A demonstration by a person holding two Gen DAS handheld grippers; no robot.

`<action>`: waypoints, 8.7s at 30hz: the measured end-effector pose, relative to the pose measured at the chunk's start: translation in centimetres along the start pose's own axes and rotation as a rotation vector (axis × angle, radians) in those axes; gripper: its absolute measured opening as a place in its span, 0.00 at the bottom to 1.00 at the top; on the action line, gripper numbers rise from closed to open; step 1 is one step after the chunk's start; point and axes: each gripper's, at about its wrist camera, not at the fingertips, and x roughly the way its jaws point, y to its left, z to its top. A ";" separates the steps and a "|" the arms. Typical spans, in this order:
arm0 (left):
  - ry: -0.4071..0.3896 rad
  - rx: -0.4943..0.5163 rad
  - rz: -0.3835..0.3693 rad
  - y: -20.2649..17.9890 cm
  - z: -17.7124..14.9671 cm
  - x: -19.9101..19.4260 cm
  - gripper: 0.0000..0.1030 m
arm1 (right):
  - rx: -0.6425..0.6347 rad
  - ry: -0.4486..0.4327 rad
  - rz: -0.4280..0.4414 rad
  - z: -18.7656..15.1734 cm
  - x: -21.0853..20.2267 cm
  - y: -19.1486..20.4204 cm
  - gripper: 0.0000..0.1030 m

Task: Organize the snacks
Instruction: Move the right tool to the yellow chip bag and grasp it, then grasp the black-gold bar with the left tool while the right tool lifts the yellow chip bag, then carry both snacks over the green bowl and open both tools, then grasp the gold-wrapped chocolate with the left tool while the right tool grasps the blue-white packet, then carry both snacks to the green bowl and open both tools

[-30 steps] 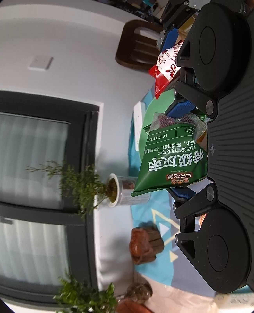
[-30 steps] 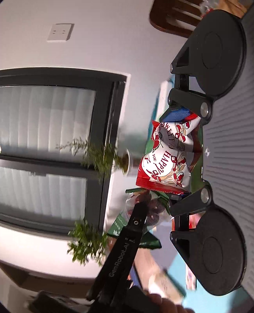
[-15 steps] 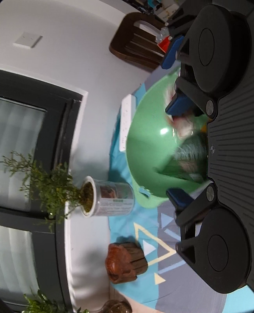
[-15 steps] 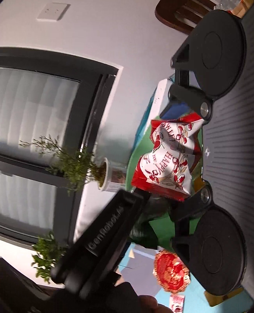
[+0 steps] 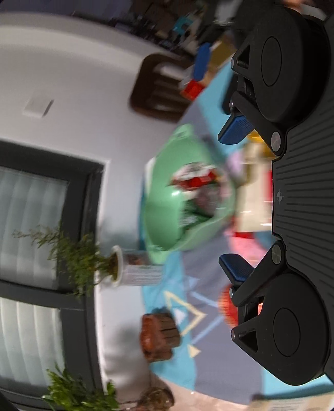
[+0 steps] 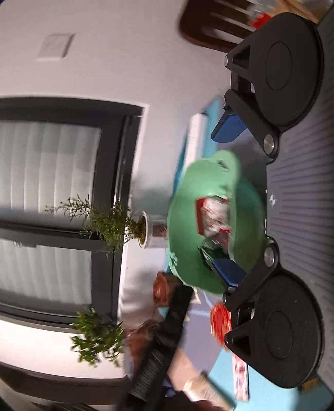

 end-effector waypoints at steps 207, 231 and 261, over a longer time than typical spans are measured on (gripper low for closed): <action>0.045 0.001 0.014 -2.0 -12.6 -4.0 0.91 | 0.128 0.263 -0.073 -13.0 -6.2 2.9 0.68; -0.038 -0.012 0.058 -0.9 -7.7 -7.4 0.91 | 0.097 0.095 -0.012 -7.2 -9.1 2.9 0.15; 0.029 -0.105 0.040 -0.3 4.5 8.5 1.00 | 0.332 0.029 0.114 2.4 8.2 -3.7 0.28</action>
